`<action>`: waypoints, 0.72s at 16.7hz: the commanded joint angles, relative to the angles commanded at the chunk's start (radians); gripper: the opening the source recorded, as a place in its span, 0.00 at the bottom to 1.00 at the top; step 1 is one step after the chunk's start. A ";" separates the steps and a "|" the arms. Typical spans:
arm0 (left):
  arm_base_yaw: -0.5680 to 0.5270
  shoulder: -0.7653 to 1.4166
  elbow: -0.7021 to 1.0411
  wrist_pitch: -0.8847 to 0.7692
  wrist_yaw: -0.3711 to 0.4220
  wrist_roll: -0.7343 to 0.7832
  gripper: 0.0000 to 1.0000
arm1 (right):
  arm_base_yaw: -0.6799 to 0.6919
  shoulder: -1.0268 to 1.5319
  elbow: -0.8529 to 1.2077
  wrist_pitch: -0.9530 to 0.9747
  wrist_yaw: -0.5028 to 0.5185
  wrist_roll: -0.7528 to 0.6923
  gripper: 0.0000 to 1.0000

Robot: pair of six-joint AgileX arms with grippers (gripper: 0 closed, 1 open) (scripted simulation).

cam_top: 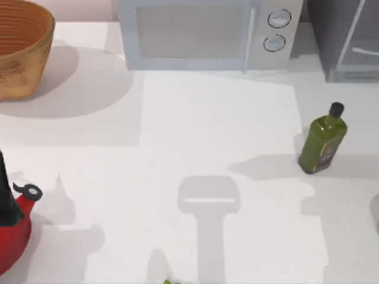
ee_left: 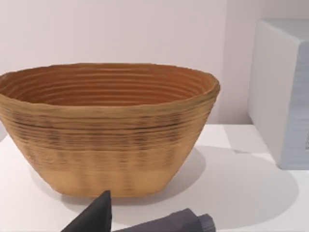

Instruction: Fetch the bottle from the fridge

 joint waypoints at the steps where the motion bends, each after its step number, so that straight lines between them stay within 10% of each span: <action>1: 0.000 0.000 0.000 0.000 0.000 0.000 1.00 | 0.027 0.029 0.074 -0.032 0.029 -0.001 1.00; 12: 0.000 0.000 0.000 0.000 0.000 0.000 1.00 | 0.190 0.391 0.482 -0.279 0.134 -0.018 1.00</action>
